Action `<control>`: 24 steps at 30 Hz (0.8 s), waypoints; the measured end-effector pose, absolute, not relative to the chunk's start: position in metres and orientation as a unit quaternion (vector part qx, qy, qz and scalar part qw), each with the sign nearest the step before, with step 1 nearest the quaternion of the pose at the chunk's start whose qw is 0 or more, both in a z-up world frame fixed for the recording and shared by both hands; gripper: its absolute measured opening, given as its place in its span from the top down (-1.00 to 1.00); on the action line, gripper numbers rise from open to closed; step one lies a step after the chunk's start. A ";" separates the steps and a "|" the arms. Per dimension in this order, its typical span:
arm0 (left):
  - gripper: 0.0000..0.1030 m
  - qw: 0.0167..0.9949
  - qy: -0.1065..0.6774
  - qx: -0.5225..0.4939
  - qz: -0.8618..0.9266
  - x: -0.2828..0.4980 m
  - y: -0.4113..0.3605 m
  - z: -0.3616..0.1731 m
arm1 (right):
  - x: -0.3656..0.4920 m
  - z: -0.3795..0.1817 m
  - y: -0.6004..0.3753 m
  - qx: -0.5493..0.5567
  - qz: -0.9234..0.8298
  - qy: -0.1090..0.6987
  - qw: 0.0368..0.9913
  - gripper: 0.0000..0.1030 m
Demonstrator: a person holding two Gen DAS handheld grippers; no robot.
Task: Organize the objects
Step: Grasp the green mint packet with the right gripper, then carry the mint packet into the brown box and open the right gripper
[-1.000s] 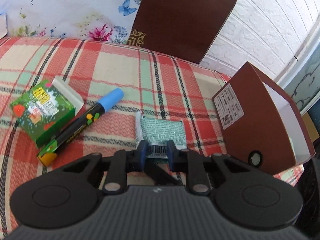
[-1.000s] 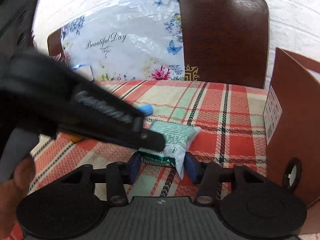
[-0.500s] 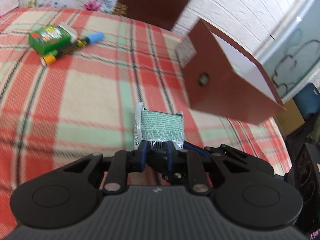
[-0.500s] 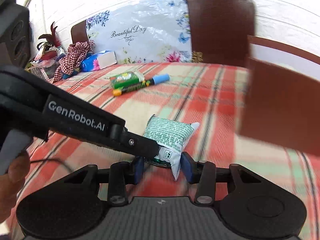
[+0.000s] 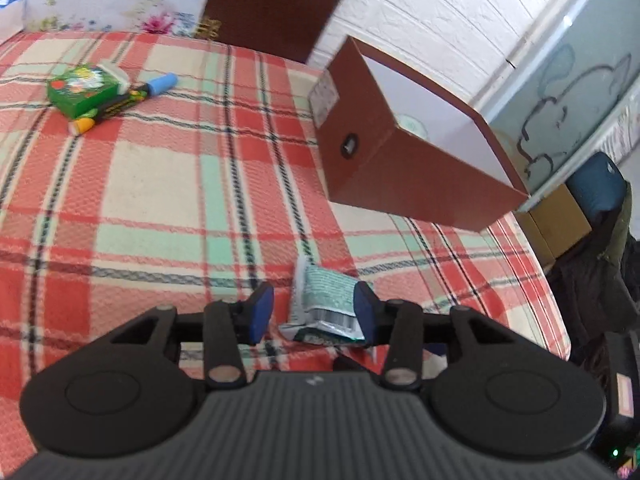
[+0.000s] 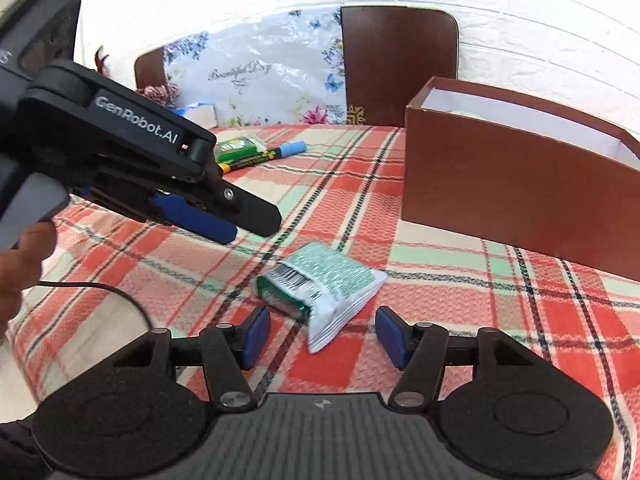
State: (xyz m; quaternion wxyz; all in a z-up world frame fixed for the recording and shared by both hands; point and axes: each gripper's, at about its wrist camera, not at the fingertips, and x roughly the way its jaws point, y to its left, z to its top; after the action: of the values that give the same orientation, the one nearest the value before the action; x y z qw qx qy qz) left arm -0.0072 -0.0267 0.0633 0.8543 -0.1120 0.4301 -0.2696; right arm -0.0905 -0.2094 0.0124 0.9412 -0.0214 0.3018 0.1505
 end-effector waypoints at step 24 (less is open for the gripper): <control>0.17 0.882 0.310 0.016 -0.354 0.061 -0.180 0.149 | -0.019 0.074 -0.302 0.011 0.038 0.132 0.990 0.05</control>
State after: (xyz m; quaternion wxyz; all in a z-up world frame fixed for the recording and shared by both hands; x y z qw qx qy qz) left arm 0.0612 -0.1799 0.1490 0.8824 0.0164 0.3100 -0.3537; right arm -0.0192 -0.3022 0.0738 0.9905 0.0108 0.1317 0.0382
